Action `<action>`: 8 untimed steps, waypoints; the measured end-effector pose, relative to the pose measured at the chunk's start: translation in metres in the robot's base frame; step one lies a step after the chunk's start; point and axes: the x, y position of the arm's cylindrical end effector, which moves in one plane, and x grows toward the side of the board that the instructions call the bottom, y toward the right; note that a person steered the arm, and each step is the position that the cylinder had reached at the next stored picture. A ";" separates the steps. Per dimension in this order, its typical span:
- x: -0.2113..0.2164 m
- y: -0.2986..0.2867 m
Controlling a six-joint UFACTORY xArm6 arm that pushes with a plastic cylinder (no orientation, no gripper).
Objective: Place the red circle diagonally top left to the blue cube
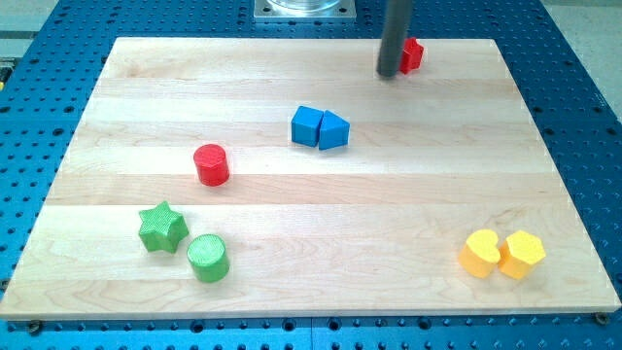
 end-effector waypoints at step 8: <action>0.168 -0.270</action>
